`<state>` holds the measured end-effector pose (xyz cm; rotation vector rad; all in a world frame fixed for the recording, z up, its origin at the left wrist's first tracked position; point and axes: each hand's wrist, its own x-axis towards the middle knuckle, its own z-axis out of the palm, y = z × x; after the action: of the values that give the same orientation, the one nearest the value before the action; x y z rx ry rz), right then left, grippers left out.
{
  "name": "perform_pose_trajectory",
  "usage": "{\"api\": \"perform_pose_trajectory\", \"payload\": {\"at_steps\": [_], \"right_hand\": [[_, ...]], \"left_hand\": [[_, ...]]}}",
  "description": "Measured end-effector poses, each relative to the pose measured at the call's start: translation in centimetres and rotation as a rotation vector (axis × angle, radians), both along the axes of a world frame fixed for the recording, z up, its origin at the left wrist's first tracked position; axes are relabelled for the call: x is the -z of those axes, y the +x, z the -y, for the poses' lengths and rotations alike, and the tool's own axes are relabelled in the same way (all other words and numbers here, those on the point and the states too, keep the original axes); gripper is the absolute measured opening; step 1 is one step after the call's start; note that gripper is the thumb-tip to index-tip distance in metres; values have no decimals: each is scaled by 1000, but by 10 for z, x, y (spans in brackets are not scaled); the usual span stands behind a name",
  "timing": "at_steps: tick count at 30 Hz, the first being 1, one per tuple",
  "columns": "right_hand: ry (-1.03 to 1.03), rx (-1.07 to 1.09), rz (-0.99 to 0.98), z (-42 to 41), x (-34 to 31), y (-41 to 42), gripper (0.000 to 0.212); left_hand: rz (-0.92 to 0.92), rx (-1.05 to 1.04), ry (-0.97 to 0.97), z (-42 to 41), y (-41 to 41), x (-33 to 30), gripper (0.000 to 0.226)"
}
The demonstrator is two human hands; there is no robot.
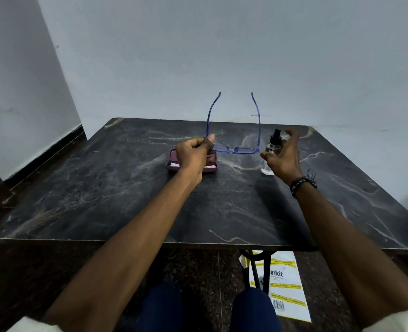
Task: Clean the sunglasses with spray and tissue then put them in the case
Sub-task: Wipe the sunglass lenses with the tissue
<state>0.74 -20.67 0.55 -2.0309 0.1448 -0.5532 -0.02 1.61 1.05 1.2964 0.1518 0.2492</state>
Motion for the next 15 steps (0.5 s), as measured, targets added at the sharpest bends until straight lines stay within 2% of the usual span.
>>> {"api": "perform_pose_trajectory", "payload": {"at_steps": [10,15], "right_hand": [[-40,-41,-18,8,5,-2,86],[-119,-24,13,6,6,-8,92]], "left_hand": [[33,-51,-50,1,-5,3,15],[19,-78,-69,-3,-9,0,22]]}}
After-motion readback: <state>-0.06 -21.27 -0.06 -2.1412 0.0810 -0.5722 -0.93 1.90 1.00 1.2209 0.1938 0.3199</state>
